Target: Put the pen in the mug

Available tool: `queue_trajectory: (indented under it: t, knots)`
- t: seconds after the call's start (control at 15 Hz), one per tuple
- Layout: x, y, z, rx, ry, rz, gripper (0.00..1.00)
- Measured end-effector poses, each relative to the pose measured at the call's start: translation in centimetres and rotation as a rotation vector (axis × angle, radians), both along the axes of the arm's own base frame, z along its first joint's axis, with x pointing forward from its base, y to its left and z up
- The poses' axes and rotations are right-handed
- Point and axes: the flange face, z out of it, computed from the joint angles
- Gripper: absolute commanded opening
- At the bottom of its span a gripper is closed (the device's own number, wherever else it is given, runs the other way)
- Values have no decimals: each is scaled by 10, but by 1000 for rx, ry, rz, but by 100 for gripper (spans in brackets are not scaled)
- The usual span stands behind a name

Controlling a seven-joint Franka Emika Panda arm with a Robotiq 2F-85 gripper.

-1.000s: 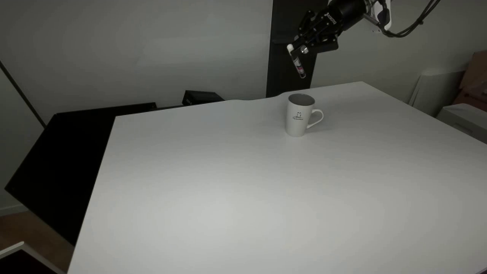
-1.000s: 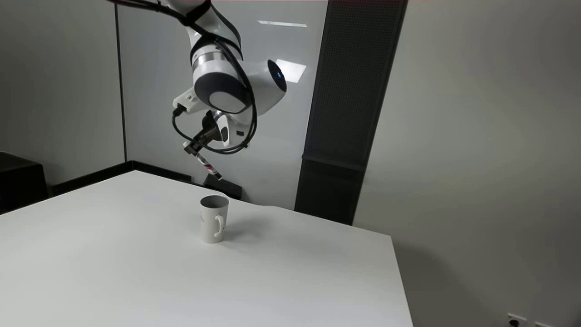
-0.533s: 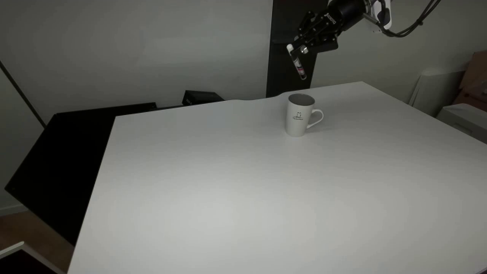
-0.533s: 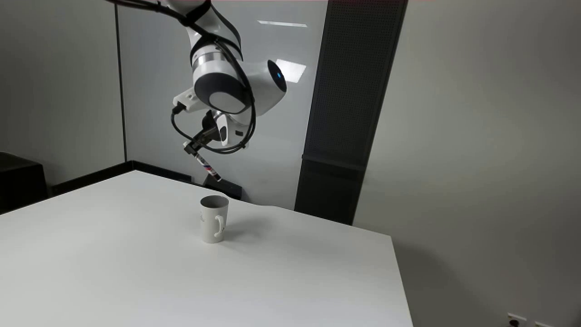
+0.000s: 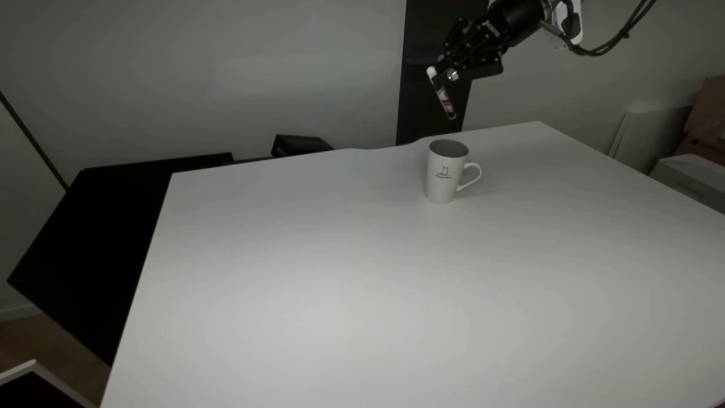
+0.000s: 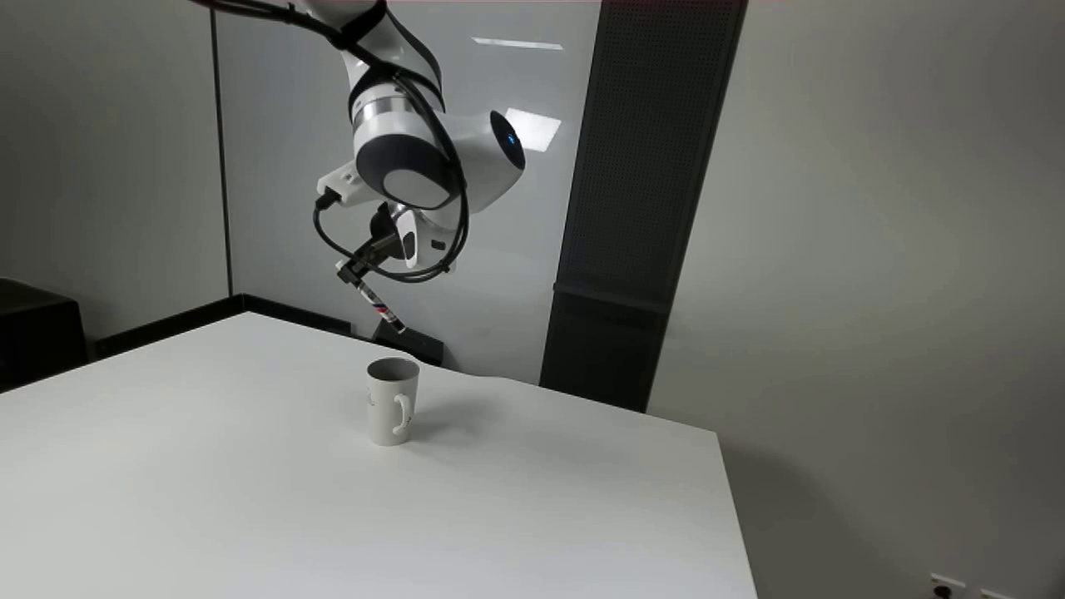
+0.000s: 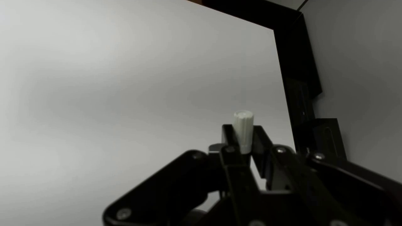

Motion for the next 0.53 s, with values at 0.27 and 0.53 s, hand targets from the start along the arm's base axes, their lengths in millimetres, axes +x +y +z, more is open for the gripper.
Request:
queue_trajectory:
  t: [0.27,0.53]
  knots:
    - [0,0,0,0,0,0,28]
    - [0,0,-1,0,-1,6,7]
